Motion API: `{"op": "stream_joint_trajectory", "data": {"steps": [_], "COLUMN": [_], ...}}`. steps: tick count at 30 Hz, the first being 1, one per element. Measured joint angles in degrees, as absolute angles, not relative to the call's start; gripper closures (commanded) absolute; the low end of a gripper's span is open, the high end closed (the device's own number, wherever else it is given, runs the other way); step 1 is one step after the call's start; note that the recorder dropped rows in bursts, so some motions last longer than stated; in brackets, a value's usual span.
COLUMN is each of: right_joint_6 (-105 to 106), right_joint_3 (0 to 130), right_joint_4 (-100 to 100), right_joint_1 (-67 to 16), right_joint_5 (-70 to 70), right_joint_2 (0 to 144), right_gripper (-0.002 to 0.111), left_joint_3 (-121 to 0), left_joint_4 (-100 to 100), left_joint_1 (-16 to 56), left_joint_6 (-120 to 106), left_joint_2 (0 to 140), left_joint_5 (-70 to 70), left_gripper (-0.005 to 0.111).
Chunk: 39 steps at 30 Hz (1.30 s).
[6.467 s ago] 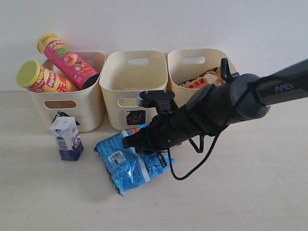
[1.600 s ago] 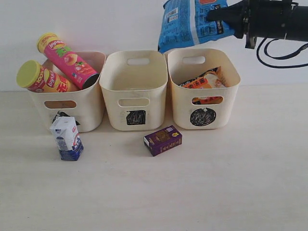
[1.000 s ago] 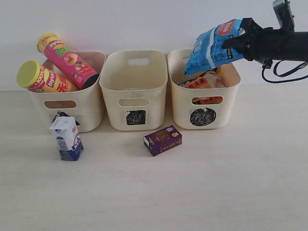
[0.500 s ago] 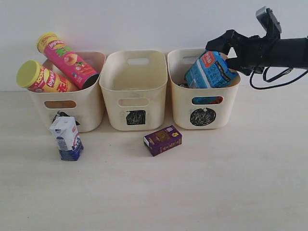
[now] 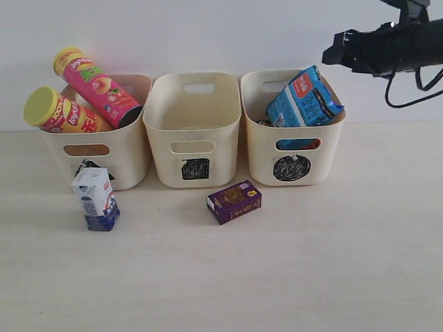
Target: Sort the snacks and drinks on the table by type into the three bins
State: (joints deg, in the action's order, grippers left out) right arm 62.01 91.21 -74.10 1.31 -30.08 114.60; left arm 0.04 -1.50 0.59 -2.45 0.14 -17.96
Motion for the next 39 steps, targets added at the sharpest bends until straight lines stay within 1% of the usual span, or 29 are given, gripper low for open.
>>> {"op": "stream_joint_trajectory", "data": {"steps": [2,7,13,19,25,28,32,39], "right_joint_6": [58.46,43.97,25.24,9.34,5.23,4.57,3.62,2.35], "right_joint_3": [91.21,91.21,91.21,91.21,91.21,89.13,83.21,70.12], "right_joint_4": [-67.69,-47.34,-19.63,-0.82,3.60,3.48,2.94,2.79], "right_joint_1": [1.31,1.31,1.31,1.31,1.31,1.31,1.31,1.31], "right_joint_5": [-29.72,-29.11,-34.47,-45.72,-58.08,-61.88,-60.70,-51.70], "right_joint_2": [113.06,109.15,104.04,99.83,97.15,95.53,91.35,78.00], "right_gripper": [0.065,0.109,0.108,0.108,0.108,0.108,0.108,0.108], "left_joint_3": [0.04,0.04,0.04,0.04,0.04,0.04,0.04,0.04], "left_joint_4": [-1.50,-1.50,-1.50,-1.50,-1.50,-1.50,-1.50,-1.50], "left_joint_1": [0.59,0.59,0.59,0.59,0.59,0.59,0.59,0.59], "left_joint_6": [-2.45,-2.45,-2.45,-2.45,-2.45,-2.45,-2.45,-2.45], "left_joint_2": [0.14,0.14,0.14,0.14,0.14,0.14,0.14,0.14], "left_joint_5": [-17.96,-17.96,-17.96,-17.96,-17.96,-17.96,-17.96,-17.96], "left_gripper": [0.102,0.102,0.102,0.102,0.102,0.102,0.102,0.102]}}
